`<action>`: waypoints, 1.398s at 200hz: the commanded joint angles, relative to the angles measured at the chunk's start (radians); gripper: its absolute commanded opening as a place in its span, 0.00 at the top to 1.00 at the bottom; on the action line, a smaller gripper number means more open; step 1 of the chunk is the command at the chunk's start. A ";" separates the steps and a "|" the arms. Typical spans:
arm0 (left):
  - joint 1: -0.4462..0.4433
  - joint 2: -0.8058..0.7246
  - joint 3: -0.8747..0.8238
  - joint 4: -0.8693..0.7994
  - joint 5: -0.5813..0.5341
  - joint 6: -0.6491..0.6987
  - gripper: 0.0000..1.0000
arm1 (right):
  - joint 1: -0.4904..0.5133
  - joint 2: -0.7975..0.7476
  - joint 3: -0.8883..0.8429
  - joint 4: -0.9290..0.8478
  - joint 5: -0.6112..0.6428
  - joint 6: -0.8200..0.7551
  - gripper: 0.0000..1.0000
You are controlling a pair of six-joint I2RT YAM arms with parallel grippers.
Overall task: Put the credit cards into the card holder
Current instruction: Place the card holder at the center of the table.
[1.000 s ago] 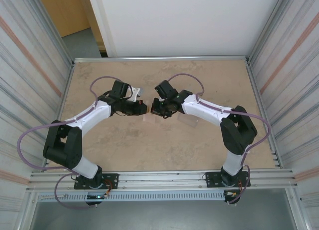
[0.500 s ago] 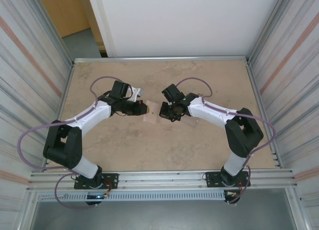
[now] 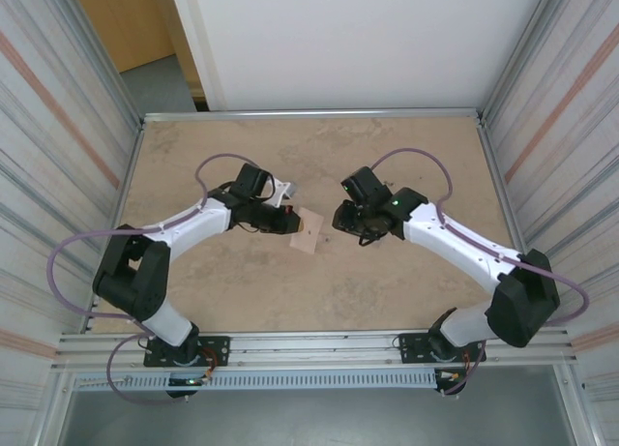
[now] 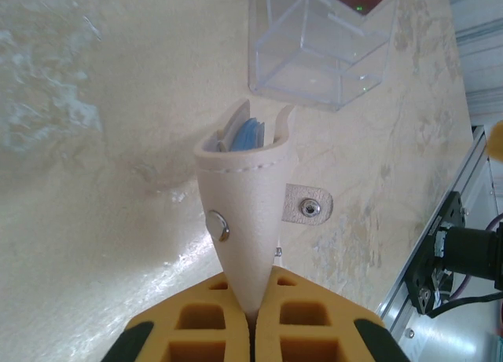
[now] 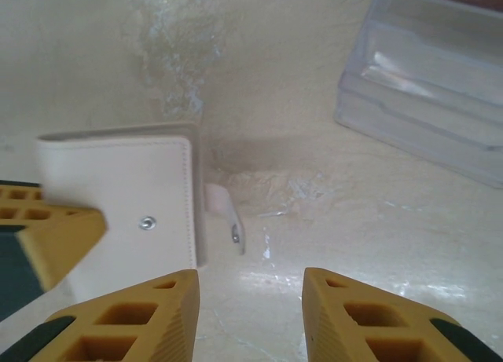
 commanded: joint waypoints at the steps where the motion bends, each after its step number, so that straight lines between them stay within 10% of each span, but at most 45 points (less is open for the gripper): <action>1: -0.029 0.027 -0.031 0.050 0.039 -0.032 1.00 | -0.003 -0.042 -0.028 -0.045 0.015 0.011 0.61; 82: -0.058 0.142 -0.031 0.057 0.048 -0.015 1.00 | 0.072 0.010 -0.069 0.064 -0.032 0.062 0.66; 143: -0.012 0.116 -0.016 0.003 -0.049 0.049 0.32 | 0.087 0.112 -0.069 0.143 -0.080 0.075 0.70; 279: 0.273 -0.168 -0.010 -0.068 -0.199 0.314 0.08 | 0.110 0.374 0.105 0.151 -0.146 0.034 0.88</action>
